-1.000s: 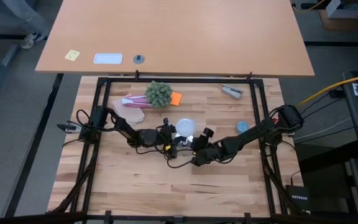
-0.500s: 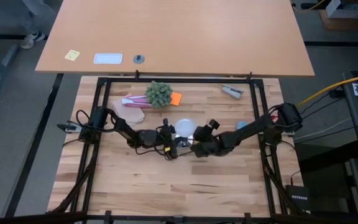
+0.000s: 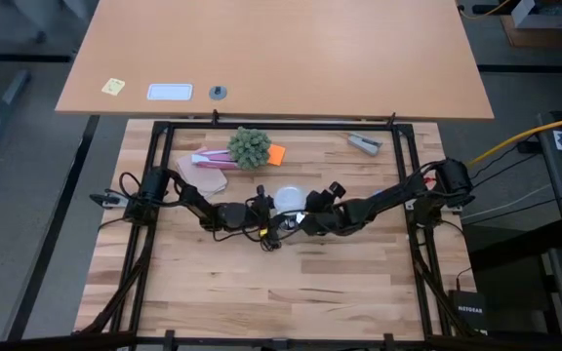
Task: Screw lightbulb
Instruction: Remove the lightbulb from the lamp
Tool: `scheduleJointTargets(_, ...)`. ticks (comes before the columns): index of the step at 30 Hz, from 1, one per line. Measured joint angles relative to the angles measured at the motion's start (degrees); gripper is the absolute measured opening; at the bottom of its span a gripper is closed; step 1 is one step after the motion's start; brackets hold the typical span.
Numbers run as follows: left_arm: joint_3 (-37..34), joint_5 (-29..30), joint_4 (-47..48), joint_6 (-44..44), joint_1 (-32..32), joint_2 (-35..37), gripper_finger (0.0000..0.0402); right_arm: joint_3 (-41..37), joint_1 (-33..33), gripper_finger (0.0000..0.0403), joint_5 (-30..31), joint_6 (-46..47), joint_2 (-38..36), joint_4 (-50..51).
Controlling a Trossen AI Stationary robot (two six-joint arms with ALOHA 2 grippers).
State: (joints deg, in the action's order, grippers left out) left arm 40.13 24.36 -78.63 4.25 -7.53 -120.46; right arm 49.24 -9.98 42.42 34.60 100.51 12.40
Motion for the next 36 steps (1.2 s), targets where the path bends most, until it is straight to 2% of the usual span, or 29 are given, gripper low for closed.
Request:
scheduleJointTargets(7,0.1,-0.6,0.0,-0.1,0.1,0.0,0.0153,-9.3,-0.1,0.0165,0.1,2.3,0.0,-15.8)
scheduleJointTargets(11,0.1,-0.4,0.0,0.0,0.1,0.0,0.0153,-11.9,-0.1,0.0166,-1.2,4.3,0.0,-20.0)
scheduleJointTargets(18,0.1,-0.1,0.0,0.1,0.1,0.0,0.0153,-12.4,-0.1,0.0165,-5.2,7.2,0.3,-21.0)
scheduleJointTargets(28,0.1,0.0,0.0,0.2,0.1,0.0,0.0153,-12.4,-0.4,0.0165,-5.1,7.0,6.4,-33.1)
scheduleJointTargets(36,0.0,-0.1,-0.2,0.4,0.0,0.0,0.0153,-12.5,-6.1,0.0165,-5.7,9.2,6.2,-35.3)
